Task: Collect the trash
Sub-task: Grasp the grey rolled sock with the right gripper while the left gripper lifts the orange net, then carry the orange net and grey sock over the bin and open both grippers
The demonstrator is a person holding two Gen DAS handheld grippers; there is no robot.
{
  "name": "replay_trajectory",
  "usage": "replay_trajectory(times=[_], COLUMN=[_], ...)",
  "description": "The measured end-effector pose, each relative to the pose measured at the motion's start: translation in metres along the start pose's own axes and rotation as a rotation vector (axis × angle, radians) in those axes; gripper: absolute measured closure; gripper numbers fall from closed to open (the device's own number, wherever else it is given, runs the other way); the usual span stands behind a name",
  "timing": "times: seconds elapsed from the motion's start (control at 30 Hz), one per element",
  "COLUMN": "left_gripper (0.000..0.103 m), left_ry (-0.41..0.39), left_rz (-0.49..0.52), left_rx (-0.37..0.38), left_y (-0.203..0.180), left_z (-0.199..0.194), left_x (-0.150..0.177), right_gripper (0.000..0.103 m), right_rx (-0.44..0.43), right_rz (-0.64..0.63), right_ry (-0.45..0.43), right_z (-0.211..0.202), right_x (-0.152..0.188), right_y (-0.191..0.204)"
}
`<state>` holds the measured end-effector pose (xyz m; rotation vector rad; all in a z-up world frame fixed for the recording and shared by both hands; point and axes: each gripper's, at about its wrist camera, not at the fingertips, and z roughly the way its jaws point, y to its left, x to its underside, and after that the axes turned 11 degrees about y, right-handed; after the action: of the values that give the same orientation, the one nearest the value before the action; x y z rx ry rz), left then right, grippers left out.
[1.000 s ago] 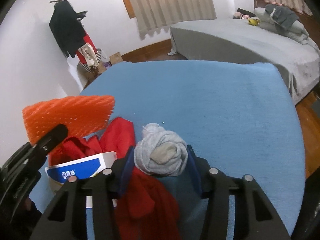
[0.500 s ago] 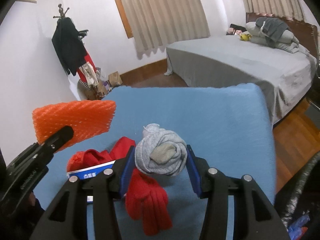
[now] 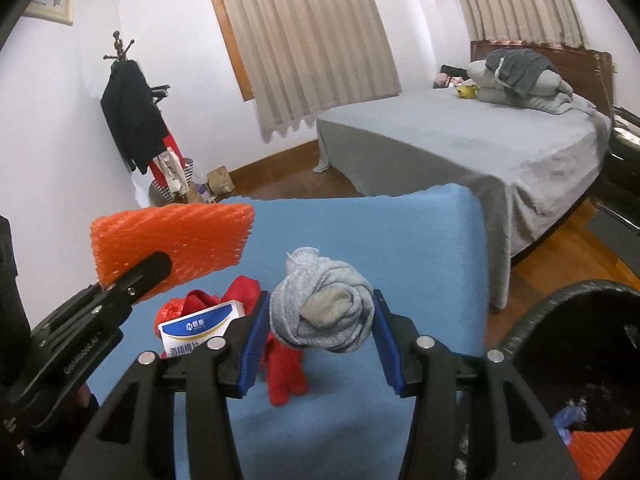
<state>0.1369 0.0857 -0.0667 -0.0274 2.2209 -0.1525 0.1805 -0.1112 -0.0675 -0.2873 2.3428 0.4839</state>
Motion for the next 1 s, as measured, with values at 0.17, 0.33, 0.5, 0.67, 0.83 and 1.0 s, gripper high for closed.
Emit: replay_trajectory(times=[0.17,0.33,0.5,0.67,0.83,1.0], left_gripper=[0.091,0.091,0.091,0.091,0.091,0.091], left_ry=[-0.005,-0.003,0.017,0.047,0.078,0.128], left_rz=[0.022,0.047,0.07,0.115,0.162,0.21], left_rx=[0.053,0.102,0.16,0.224,0.279,0.326], left_y=[-0.02,-0.046,-0.072,-0.108,-0.139,-0.175], left_z=[-0.008,-0.013,-0.012,-0.007,-0.001,0.013], left_x=[0.001,0.006,0.013,0.024,0.034,0.048], right_gripper=[0.054,0.054,0.054,0.054,0.054,0.054], right_rx=[0.033,0.075,0.131,0.191,0.25,0.299], right_rz=[0.018,0.038,0.076,0.132,0.182,0.23], right_ry=[-0.029,-0.035,-0.032,-0.029,-0.03,-0.026], right_z=[-0.027,-0.048,-0.067,-0.085,-0.101,-0.111], right_x=[0.007,0.016,0.032,0.048,0.066,0.081], right_y=[-0.016,-0.035,-0.061,-0.095,-0.122,-0.148])
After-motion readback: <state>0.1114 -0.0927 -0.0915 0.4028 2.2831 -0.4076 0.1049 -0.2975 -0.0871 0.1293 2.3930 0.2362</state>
